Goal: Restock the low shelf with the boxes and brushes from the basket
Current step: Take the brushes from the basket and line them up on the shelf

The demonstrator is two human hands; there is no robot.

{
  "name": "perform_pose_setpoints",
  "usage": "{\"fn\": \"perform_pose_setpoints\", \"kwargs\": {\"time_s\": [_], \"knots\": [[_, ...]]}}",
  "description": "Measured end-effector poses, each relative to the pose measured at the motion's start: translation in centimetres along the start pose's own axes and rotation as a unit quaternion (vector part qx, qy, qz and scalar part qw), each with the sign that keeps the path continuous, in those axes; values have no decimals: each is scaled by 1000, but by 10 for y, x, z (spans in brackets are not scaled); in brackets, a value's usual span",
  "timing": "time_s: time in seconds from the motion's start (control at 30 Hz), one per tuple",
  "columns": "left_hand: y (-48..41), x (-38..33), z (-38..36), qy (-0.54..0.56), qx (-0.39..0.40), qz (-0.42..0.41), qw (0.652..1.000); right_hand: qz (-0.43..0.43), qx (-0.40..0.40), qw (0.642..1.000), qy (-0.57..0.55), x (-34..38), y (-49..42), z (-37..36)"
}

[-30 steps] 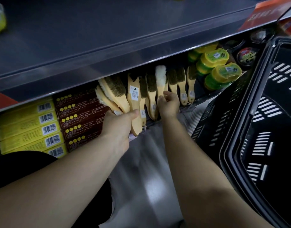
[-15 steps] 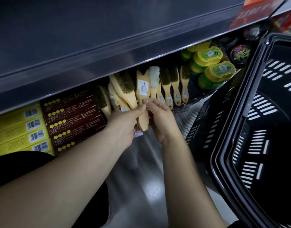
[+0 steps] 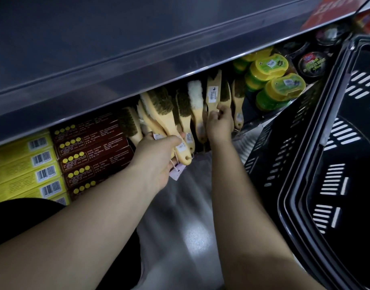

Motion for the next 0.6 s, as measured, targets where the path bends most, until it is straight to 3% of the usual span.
{"fn": "perform_pose_setpoints", "kwargs": {"time_s": [0.3, 0.5, 0.6], "knots": [[-7, 4, -8, -66, -47, -29, 996, 1, 4, 997, 81, -22, -3, -6], [-7, 7, -11, -30, -43, -30, 998, 22, 14, 993, 117, -9, -3, 0], [-8, 8, -12, -32, -49, -30, 998, 21, 37, 999, 11, 16, 15, 13]]}}
Point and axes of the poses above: each hand's wrist, its own y-axis away from the middle knuckle, its own z-axis out of the back of the hand, x = y × z, the point moved 2 cm from there along -y, towards the middle knuckle, and after that the axes turned 14 degrees about z, right-handed, at the moved point
